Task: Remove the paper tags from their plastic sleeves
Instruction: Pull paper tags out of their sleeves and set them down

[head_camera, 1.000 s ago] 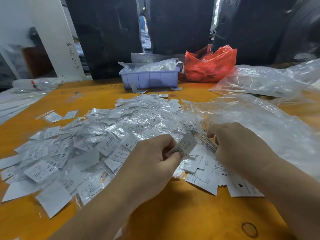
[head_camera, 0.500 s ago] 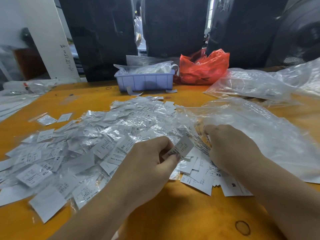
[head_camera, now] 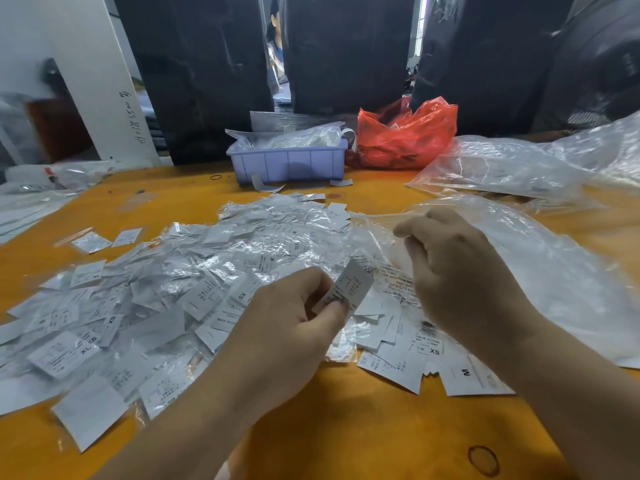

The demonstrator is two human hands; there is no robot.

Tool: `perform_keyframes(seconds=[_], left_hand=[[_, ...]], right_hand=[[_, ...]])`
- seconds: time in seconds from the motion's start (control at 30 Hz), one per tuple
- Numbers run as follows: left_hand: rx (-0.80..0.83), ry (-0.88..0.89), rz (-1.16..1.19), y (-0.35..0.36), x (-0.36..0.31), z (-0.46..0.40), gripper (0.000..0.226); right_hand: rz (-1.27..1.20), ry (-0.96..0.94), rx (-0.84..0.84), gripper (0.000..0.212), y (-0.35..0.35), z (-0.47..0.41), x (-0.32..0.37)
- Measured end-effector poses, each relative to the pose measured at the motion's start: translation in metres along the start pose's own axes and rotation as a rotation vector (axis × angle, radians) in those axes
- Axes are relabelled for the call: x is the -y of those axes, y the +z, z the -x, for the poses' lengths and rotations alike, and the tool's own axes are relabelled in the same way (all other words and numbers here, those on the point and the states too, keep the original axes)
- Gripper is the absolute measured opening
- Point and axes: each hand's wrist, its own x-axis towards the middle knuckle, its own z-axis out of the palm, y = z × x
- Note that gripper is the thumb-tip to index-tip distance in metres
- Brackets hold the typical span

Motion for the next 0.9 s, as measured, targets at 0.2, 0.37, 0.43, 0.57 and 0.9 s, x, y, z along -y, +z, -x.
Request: perform_keyframes(seconds=[0.2, 0.37, 0.43, 0.57, 0.9], left_hand=[[-0.043, -0.056, 0.168, -0.001, 0.004, -0.005, 0.005], [-0.140, -0.115, 0.226, -0.002, 0.007, -0.006, 0.033], [-0.146, -0.112, 0.211, -0.003, 0.008, -0.006, 0.035], [-0.086, -0.092, 0.302, -0.003, 0.003, -0.007, 0.027], [-0.021, -0.009, 0.372, -0.002, -0.006, -0.005, 0.016]], right_hand=[[-0.672, 0.236, 0.091, 0.029, -0.005, -0.002, 0.003], [-1.198, 0.449, 0.204, 0.027, -0.006, -0.004, 0.014], [-1.368, 0.492, 0.261, 0.016, -0.009, -0.004, 0.018], [-1.524, 0.522, 0.355, 0.015, -0.009, -0.001, 0.021], [-1.498, 0.522, 0.513, 0.018, -0.004, 0.001, 0.020]])
